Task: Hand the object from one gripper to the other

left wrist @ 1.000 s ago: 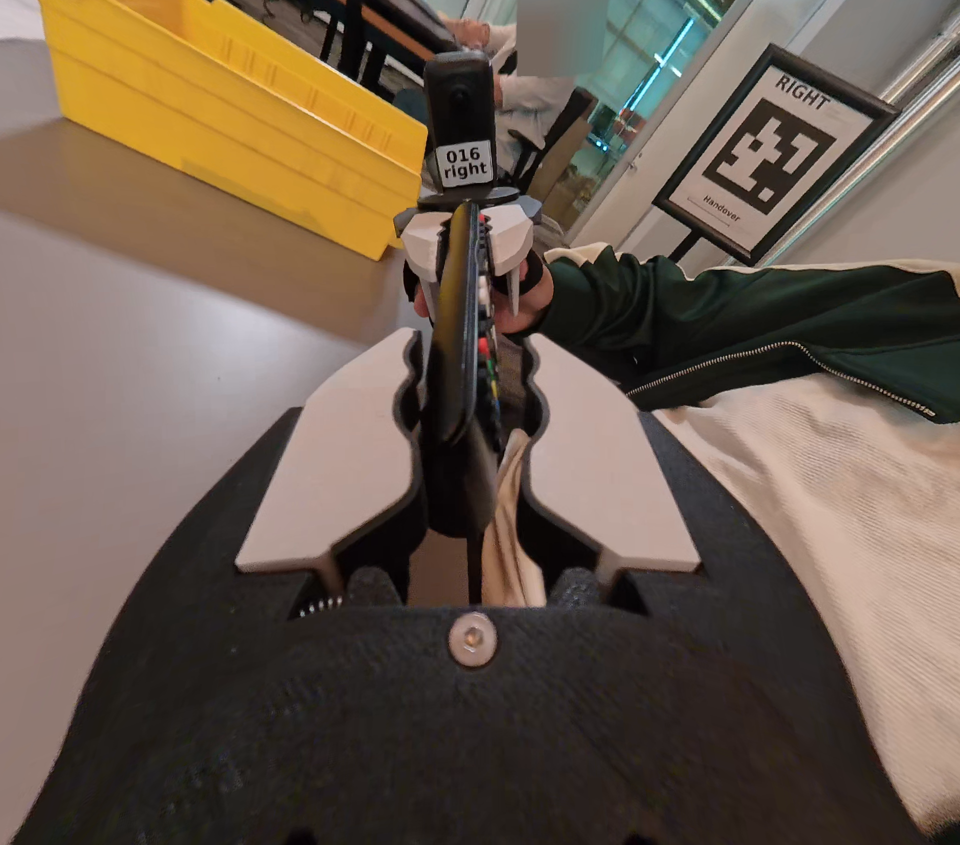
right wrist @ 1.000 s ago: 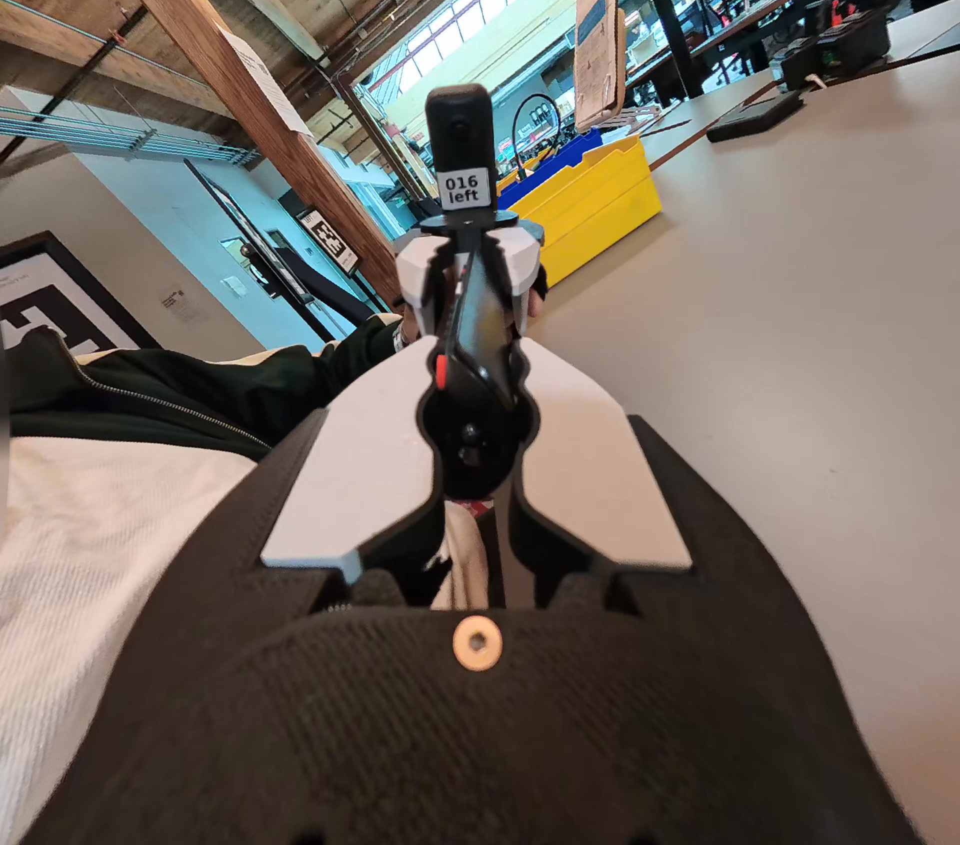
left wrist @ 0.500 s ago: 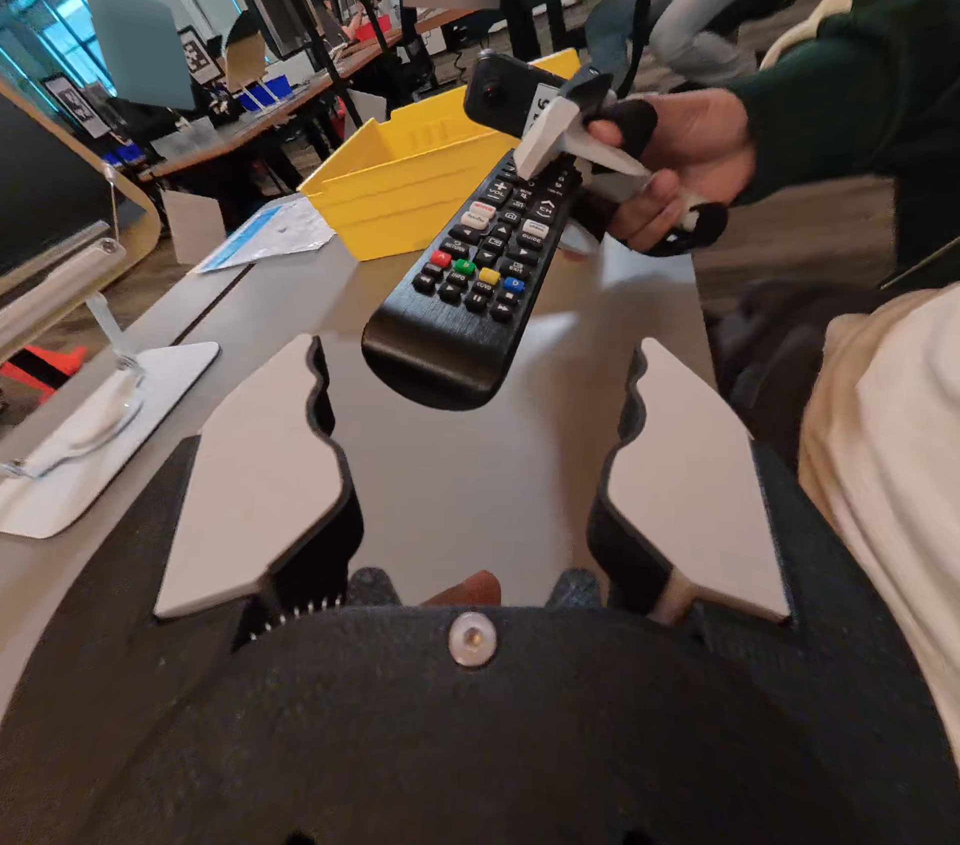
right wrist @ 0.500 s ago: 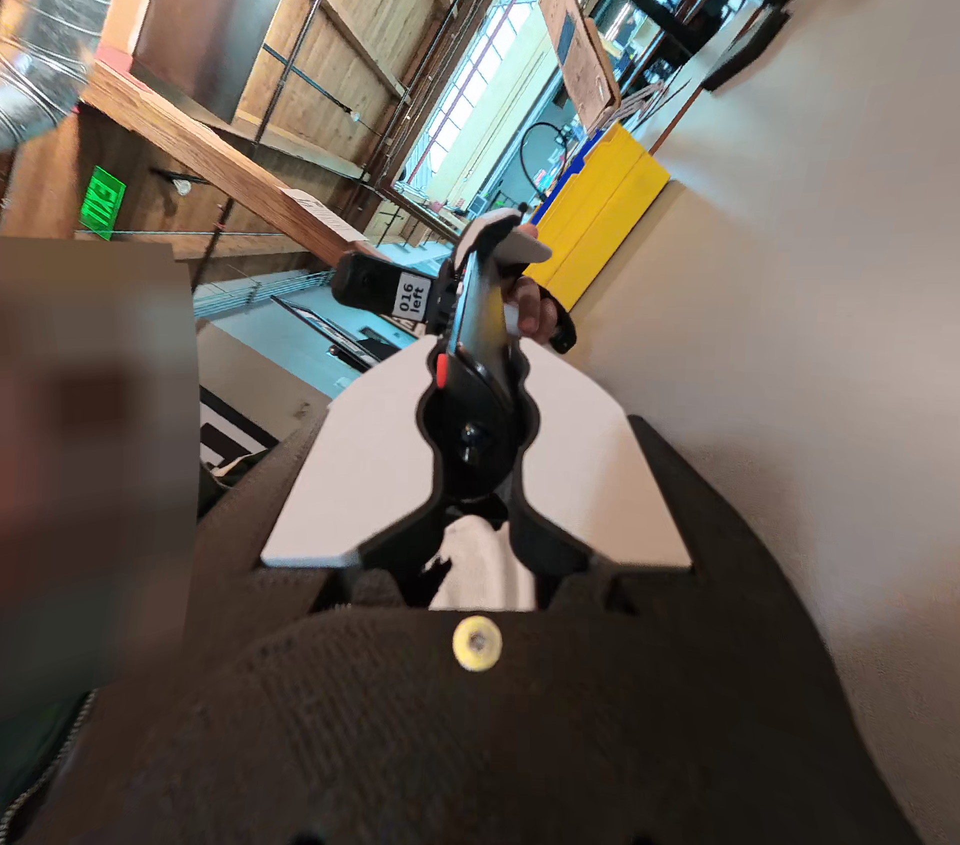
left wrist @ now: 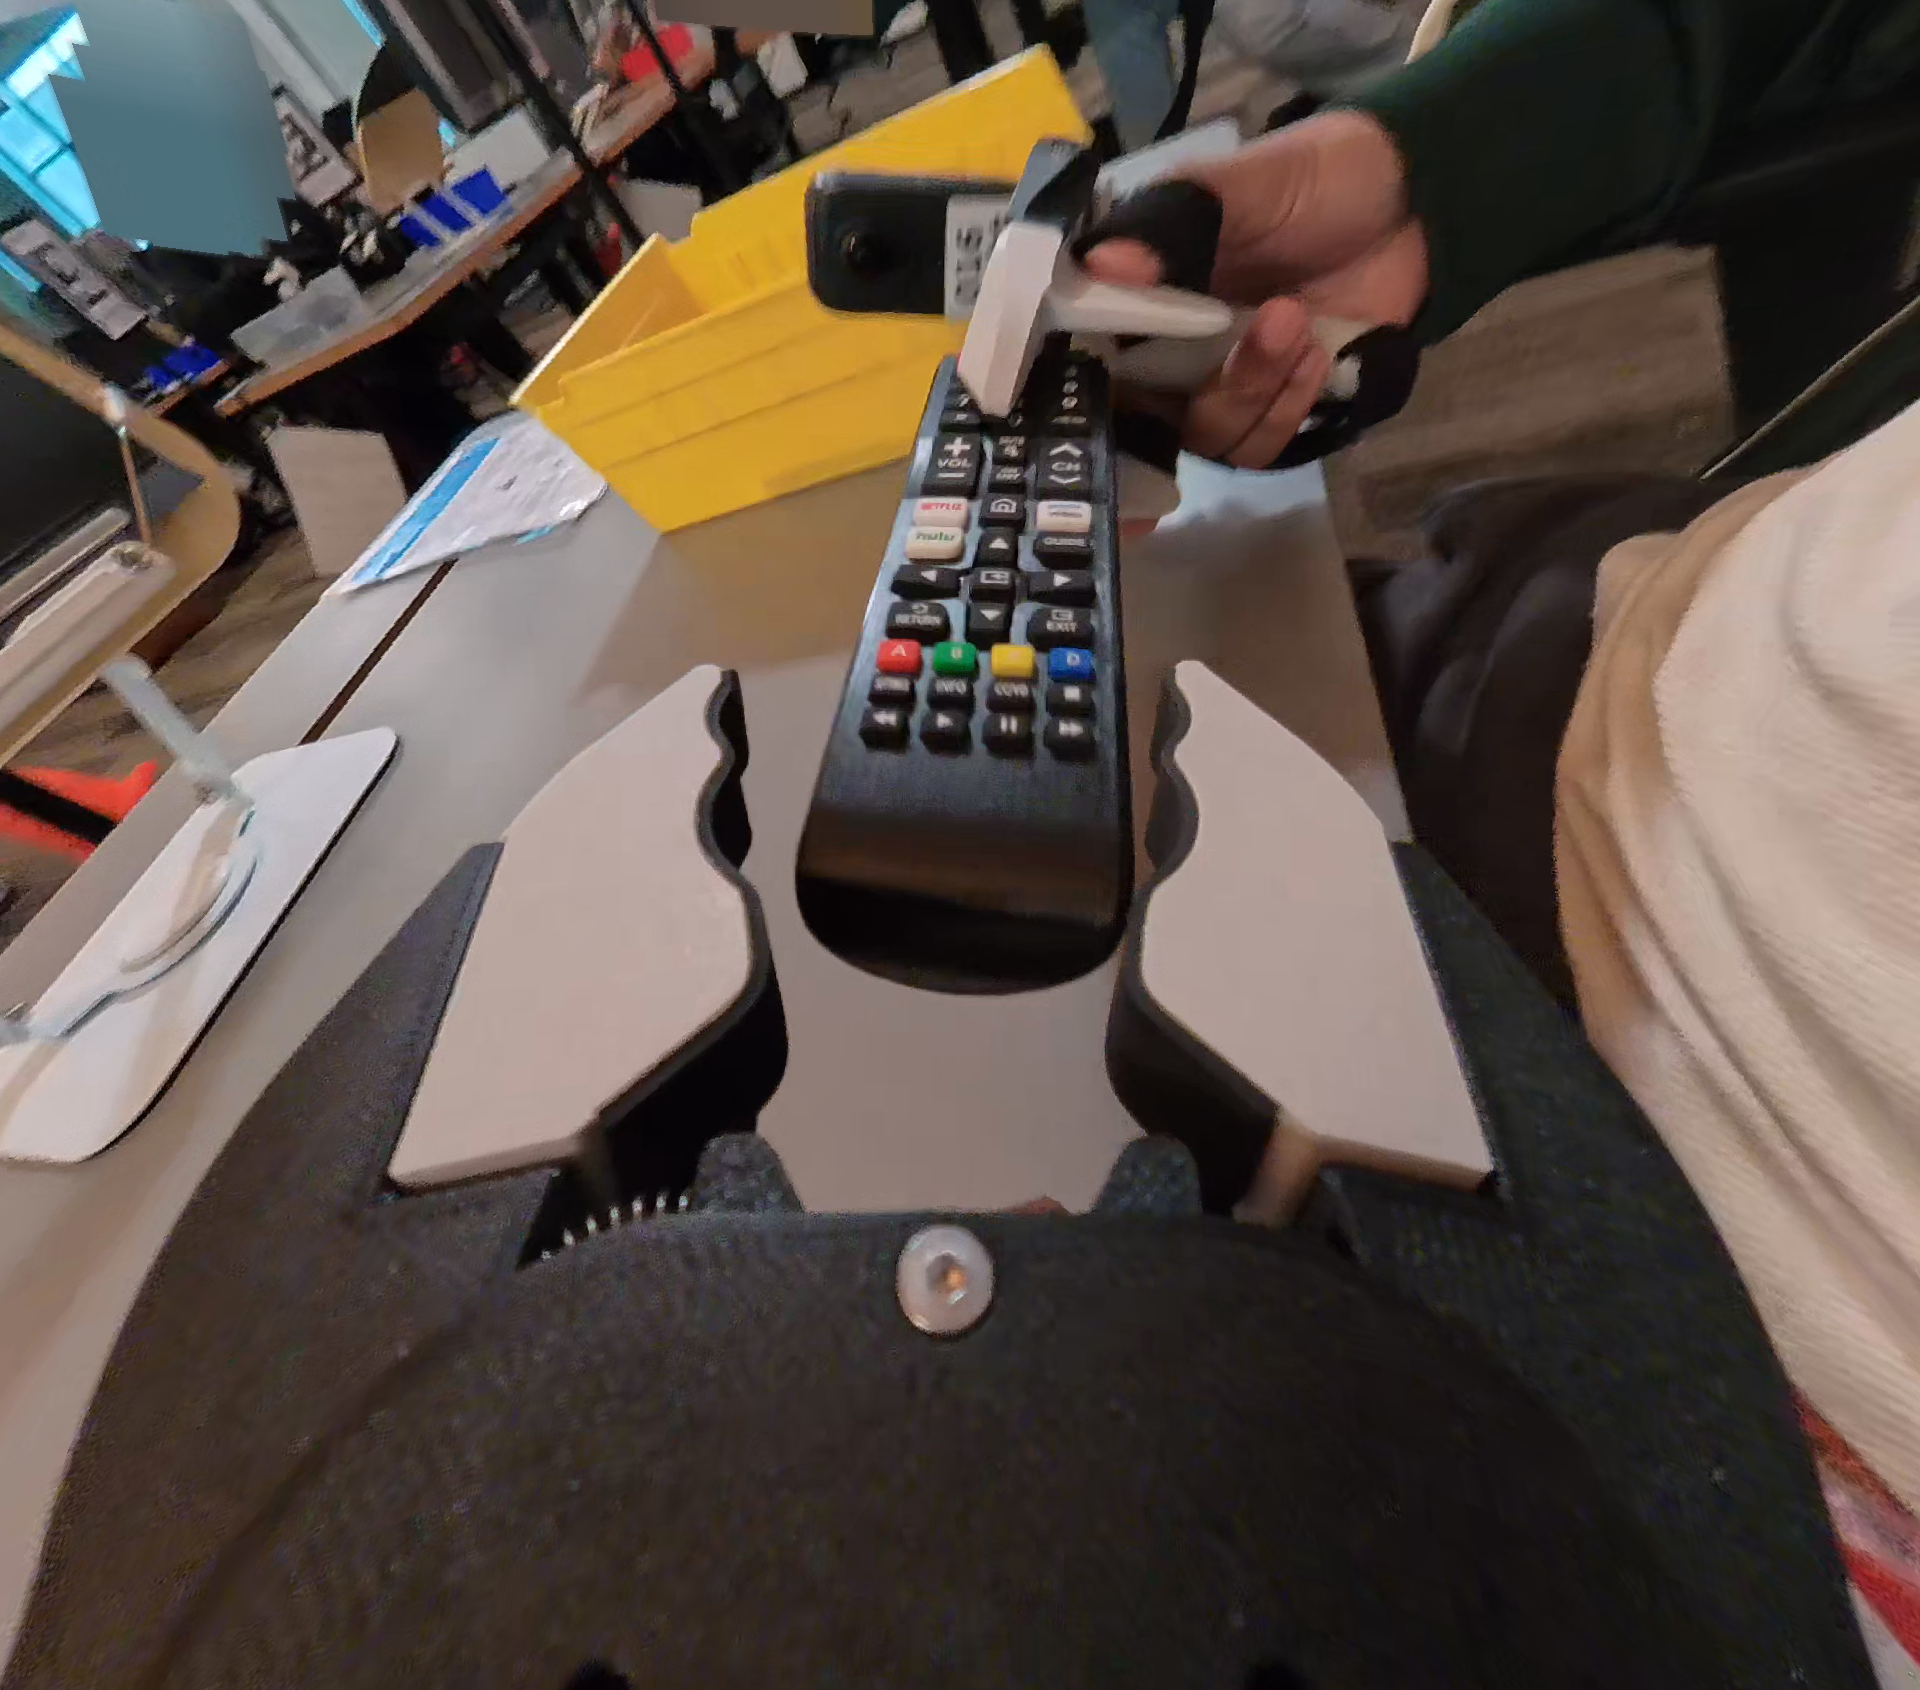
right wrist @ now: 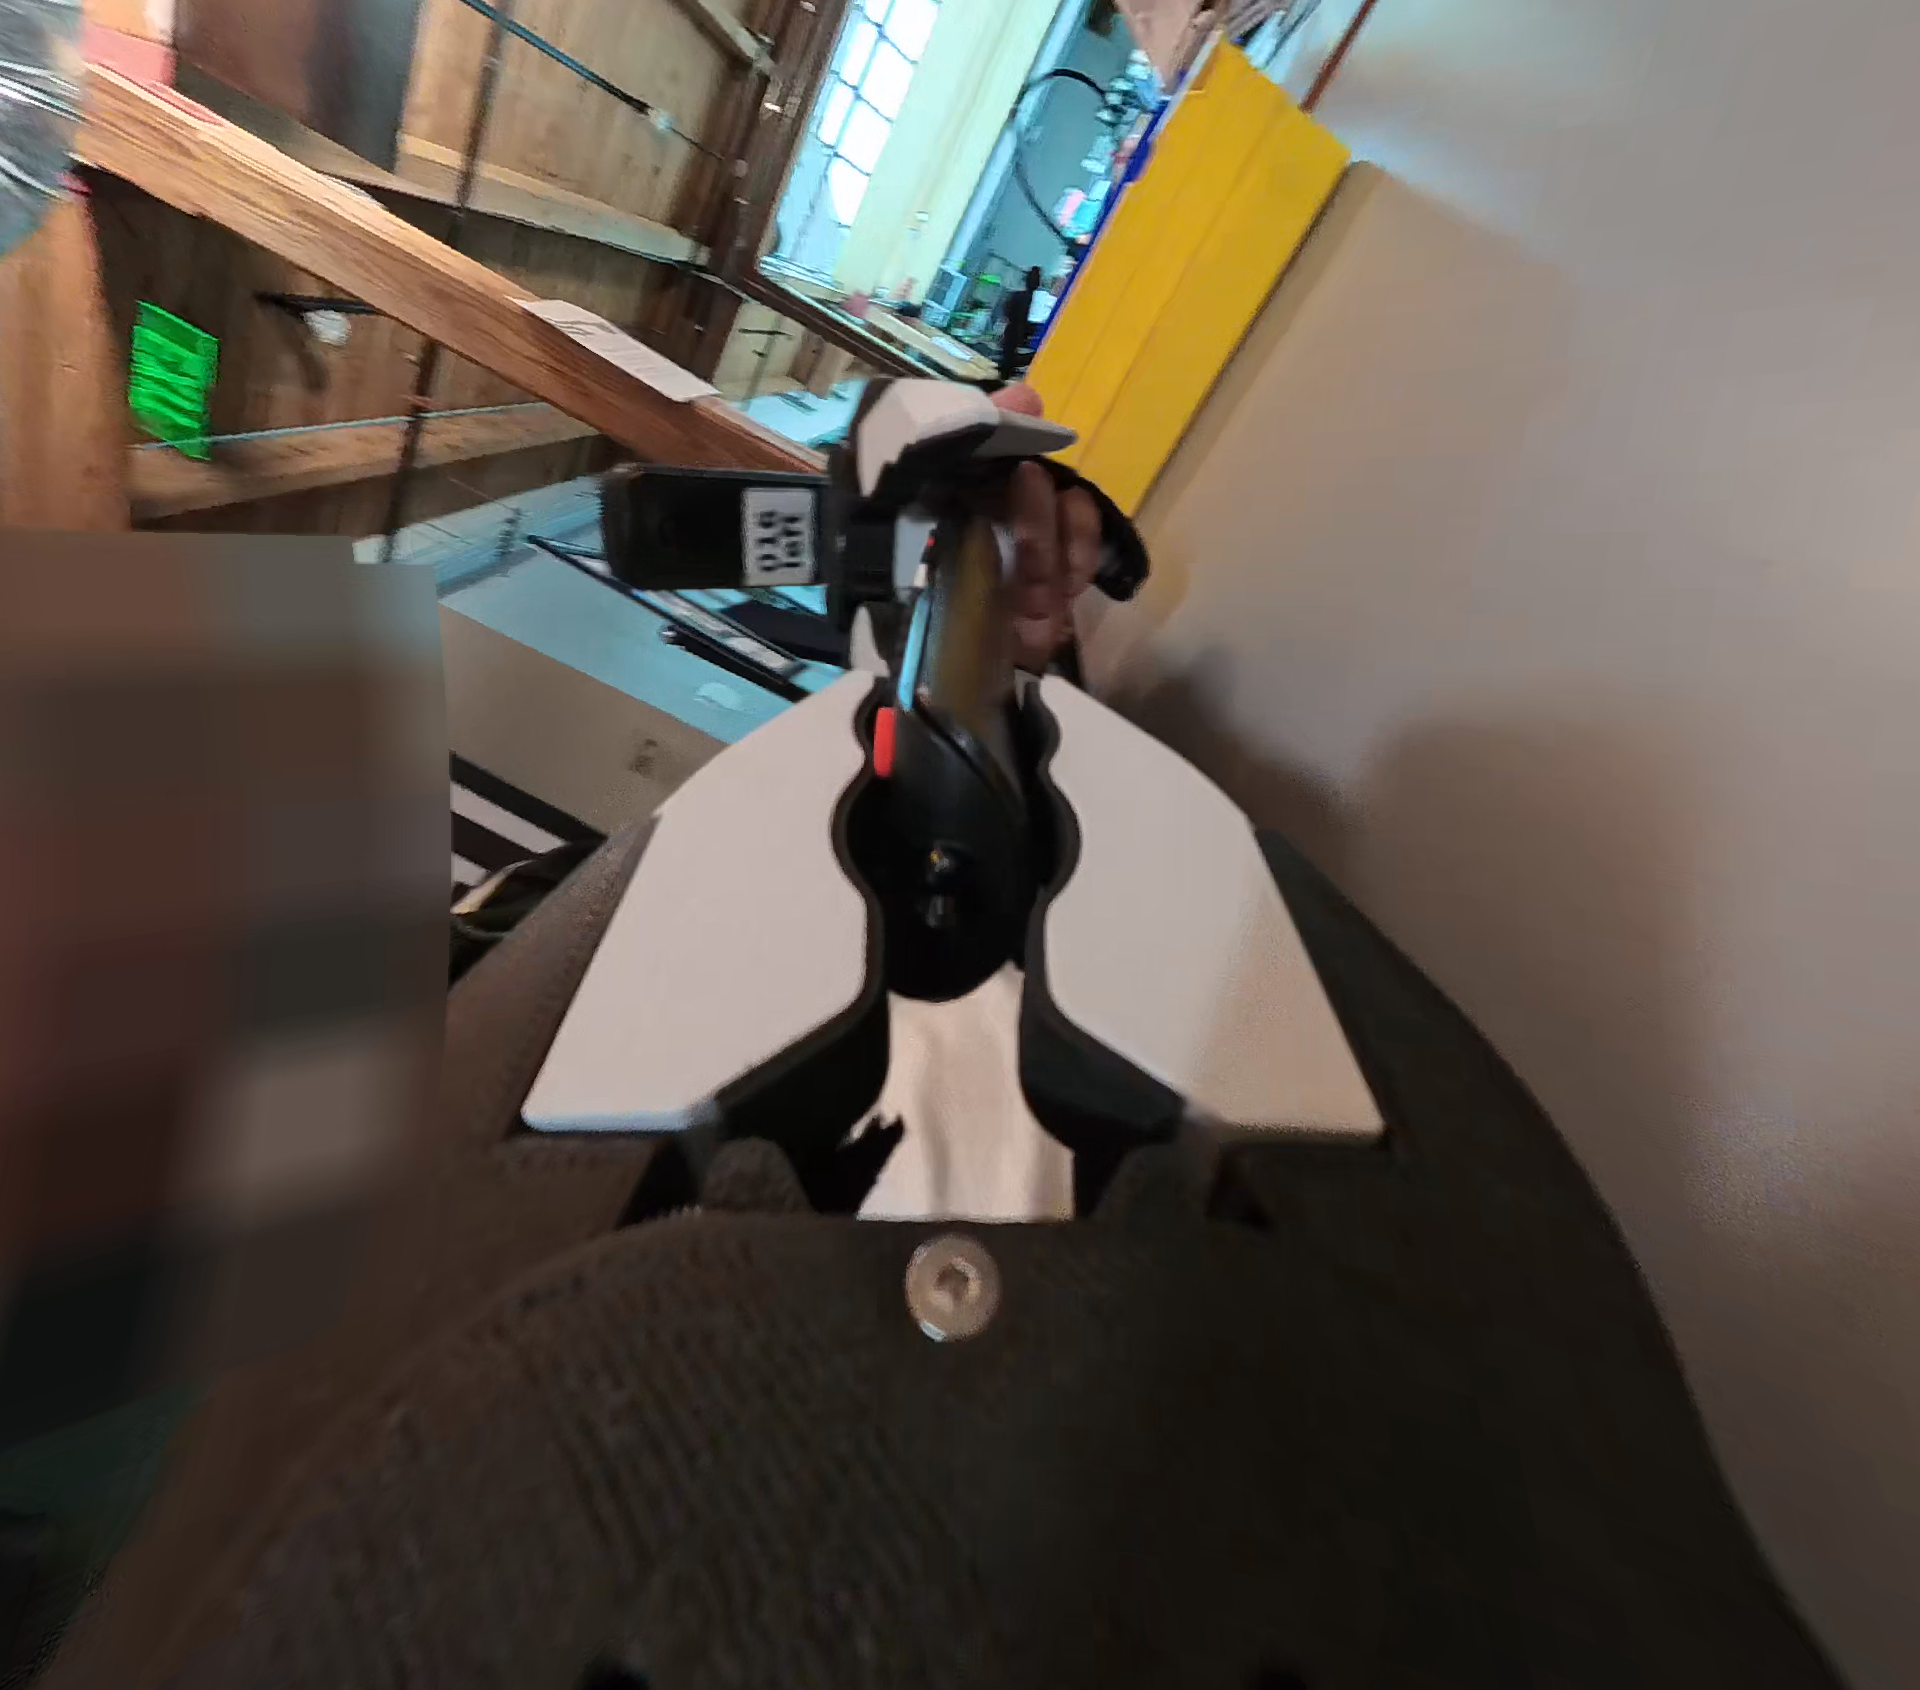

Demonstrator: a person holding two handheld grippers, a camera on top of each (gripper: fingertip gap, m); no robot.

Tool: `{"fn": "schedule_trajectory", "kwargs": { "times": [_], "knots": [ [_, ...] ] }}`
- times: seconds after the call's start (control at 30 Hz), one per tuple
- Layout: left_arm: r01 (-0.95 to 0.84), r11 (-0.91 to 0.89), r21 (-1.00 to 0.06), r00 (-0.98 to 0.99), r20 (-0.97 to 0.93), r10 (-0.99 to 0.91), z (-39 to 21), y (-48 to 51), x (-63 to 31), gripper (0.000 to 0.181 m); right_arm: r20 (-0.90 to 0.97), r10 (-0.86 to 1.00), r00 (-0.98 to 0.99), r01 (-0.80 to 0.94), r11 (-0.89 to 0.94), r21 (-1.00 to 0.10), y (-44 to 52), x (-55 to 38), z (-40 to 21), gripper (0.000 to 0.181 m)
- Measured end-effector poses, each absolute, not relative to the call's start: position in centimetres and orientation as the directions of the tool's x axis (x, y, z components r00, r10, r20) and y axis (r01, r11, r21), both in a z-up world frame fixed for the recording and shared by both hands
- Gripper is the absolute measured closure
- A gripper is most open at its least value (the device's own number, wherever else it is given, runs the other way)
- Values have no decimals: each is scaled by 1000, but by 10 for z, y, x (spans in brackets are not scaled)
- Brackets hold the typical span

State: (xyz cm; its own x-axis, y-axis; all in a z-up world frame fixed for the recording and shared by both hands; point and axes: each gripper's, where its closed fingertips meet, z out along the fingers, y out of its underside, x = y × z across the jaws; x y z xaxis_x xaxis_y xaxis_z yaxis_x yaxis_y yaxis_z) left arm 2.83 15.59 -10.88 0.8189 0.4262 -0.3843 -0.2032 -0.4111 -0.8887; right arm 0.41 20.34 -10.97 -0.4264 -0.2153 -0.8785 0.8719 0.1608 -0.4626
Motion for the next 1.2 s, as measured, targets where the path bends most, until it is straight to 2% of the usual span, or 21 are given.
{"fn": "schedule_trajectory", "kwargs": {
  "times": [0.13,0.33,0.37,0.57,0.67,0.83,1.0,1.2],
  "knots": [
    [-168,-596,-785,760,-488,428,-124,155,23,114,-824,-76,-561,808,163,-566,199,3,-119,157],
    [-104,-831,-546,654,-667,356,-156,154,13,125,-729,44,-683,722,192,-665,192,10,-124,157],
    [-99,-839,-535,647,-676,354,-157,154,12,130,-718,59,-693,714,192,-674,192,10,-124,157],
    [-66,-846,-529,653,-664,364,-162,151,10,130,-672,27,-740,665,170,-727,189,15,-116,152],
    [-63,-820,-569,663,-638,392,-159,151,9,131,-635,-57,-770,628,100,-771,187,20,-97,138],
    [-50,-676,-735,718,-497,487,-142,161,16,132,-548,-179,-817,557,1,-831,186,31,-72,119],
    [1,-465,-885,802,-277,529,-125,178,29,131,-397,-177,-900,418,-96,-904,184,36,-56,94],
    [125,-129,-984,914,64,401,-97,198,52,132,-304,-173,-937,336,-204,-920,191,33,-39,87]
  ]
}}
